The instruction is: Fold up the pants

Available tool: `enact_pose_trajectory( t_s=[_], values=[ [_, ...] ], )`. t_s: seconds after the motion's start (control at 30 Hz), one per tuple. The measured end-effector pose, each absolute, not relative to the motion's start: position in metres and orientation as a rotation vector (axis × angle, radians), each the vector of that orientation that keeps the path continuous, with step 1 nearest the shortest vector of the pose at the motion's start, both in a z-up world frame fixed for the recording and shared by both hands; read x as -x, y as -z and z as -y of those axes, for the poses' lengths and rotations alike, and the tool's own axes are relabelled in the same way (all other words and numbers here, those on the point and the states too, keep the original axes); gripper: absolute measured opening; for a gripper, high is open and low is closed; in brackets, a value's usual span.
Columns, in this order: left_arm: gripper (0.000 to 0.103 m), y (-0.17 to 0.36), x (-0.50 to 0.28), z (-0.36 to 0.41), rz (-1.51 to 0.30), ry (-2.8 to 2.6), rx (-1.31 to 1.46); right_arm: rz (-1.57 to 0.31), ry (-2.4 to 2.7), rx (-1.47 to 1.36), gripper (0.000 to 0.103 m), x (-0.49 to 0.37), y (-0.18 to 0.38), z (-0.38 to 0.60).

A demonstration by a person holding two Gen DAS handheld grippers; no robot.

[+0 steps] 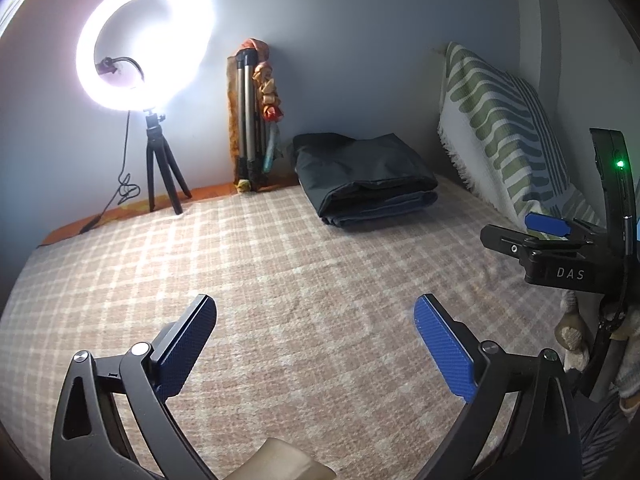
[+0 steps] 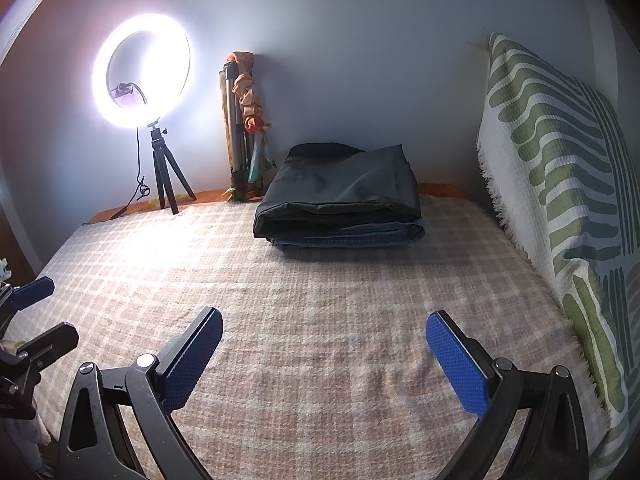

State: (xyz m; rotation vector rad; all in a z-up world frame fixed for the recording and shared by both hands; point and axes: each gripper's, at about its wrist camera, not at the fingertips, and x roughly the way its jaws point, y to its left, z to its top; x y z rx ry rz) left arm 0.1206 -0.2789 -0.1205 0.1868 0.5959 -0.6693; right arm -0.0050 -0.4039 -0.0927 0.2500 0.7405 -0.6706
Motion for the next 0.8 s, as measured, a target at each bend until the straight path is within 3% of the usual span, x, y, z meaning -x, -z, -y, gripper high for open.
enact_pose_trajectory(
  t_s=[0.8],
  values=[
    [0.099,0.1193,-0.1202,0.2801,-0.596,0.675,-0.188,-0.754,0.660,-0.250,0.103,0.0025,0.0953,0.4023]
  ],
)
